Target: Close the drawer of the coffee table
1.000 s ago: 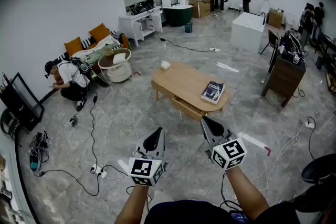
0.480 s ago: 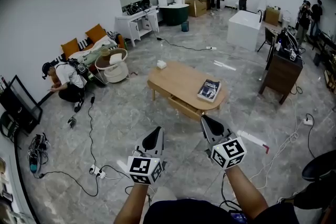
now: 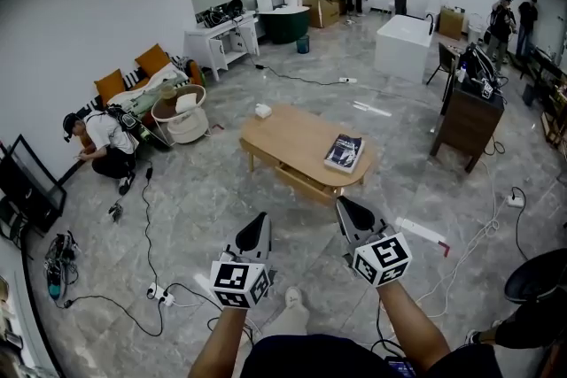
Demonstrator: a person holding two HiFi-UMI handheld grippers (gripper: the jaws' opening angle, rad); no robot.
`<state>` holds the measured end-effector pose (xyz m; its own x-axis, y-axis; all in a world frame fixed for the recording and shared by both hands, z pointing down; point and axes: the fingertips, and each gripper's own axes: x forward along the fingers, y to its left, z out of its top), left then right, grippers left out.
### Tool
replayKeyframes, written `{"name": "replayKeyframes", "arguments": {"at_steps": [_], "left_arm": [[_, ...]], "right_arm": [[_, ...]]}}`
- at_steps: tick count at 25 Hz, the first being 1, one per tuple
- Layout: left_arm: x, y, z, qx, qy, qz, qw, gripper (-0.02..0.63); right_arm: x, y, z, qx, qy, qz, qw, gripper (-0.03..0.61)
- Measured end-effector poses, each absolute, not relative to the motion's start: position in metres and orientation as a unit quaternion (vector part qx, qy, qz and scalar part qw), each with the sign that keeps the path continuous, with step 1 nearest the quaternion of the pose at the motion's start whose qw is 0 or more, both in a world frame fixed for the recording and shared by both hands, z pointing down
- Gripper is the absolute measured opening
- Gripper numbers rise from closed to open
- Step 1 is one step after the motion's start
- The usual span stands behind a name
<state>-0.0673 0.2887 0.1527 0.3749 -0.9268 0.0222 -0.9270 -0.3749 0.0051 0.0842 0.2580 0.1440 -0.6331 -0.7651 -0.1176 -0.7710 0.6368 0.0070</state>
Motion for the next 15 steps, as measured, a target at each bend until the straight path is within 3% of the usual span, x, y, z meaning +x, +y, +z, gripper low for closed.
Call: {"name": "replayKeyframes", "arguments": {"at_steps": [15], "left_arm": [[-0.047, 0.248, 0.165, 0.84, -0.541, 0.014, 0.022, -0.002]], "right_arm": [[0.101, 0.223, 0.155, -0.437, 0.898, 0.027, 0.037, 0.018]]}}
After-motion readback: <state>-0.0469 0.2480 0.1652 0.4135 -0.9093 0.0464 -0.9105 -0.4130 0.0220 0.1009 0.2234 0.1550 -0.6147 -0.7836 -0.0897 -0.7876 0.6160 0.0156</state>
